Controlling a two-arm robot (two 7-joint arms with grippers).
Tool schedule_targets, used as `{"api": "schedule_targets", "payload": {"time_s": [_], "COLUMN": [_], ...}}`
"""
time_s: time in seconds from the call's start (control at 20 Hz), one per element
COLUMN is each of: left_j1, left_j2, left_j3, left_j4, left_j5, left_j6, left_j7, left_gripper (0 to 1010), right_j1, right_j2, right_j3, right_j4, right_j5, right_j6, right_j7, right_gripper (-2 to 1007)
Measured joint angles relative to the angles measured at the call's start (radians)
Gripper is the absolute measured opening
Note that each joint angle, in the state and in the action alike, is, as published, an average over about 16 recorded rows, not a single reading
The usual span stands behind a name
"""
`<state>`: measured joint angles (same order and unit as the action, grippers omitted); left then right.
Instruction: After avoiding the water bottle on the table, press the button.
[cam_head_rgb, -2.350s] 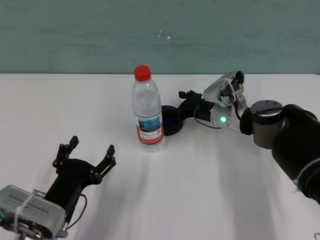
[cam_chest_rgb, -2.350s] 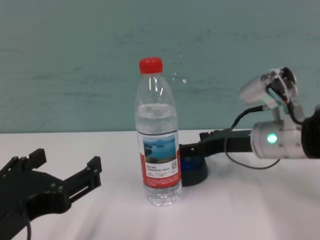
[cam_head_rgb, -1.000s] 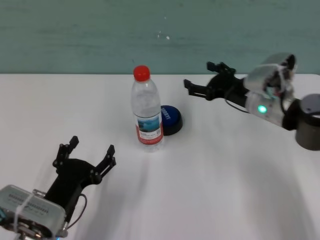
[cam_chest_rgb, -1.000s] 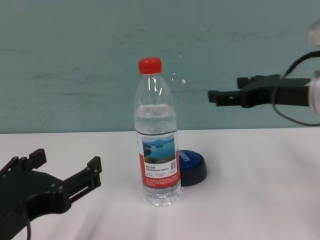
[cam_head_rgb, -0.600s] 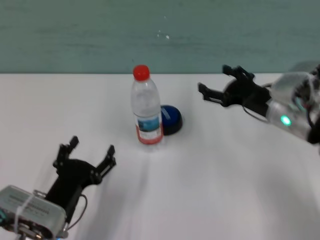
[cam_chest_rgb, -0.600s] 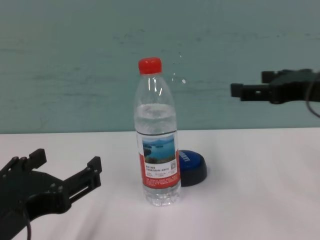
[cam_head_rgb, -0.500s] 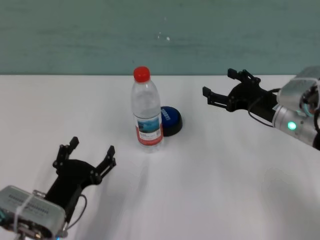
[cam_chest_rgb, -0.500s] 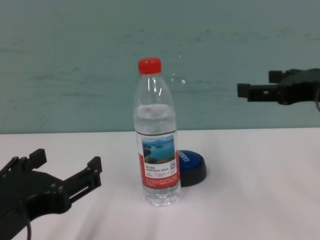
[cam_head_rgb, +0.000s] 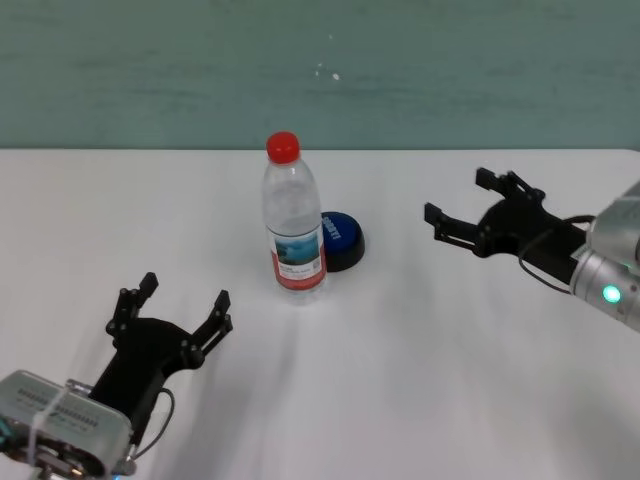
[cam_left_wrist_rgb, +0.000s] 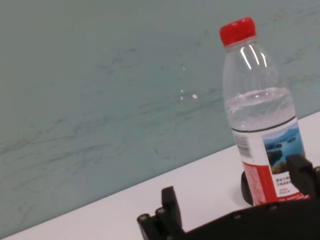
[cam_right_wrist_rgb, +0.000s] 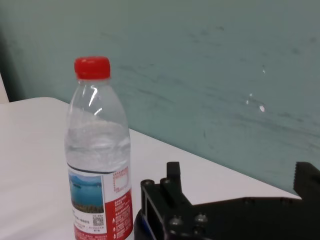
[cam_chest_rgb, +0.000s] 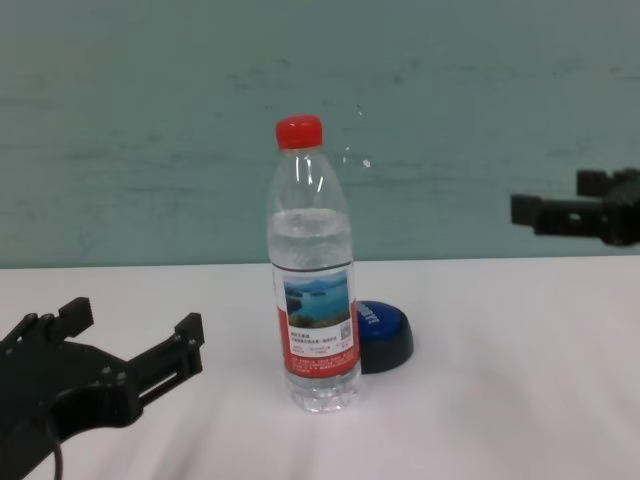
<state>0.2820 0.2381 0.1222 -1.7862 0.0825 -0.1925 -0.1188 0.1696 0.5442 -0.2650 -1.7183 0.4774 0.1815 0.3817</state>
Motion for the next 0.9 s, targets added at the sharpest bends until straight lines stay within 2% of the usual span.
{"api": "schedule_targets", "payload": {"time_s": [0.25,0.55,0.75,0.9], "left_j1": [0.000,0.000,0.000,0.000], "left_j2": [0.000,0.000,0.000,0.000], "left_j3": [0.000,0.000,0.000,0.000], "left_j4": [0.000,0.000,0.000,0.000], "left_j5": [0.000,0.000,0.000,0.000], "left_j6": [0.000,0.000,0.000,0.000], "left_j7": [0.000,0.000,0.000,0.000], "left_gripper": [1000,1001,1001,1001], "right_j1": [-0.075,-0.150,-0.178,-0.185], "right_j2": [0.001,-0.020,-0.042,-0.059], "right_j3": [0.037,0.069,0.072,0.060], "right_j4": [-0.037,-0.065,-0.065,-0.055], "right_j5": [0.029,0.053,0.059,0.056], "right_j6": [-0.027,-0.079,-0.114,-0.134], "right_j7": [-0.033,-0.059,-0.064,-0.057], "right_gripper": [1004,1004,1004,1004]}}
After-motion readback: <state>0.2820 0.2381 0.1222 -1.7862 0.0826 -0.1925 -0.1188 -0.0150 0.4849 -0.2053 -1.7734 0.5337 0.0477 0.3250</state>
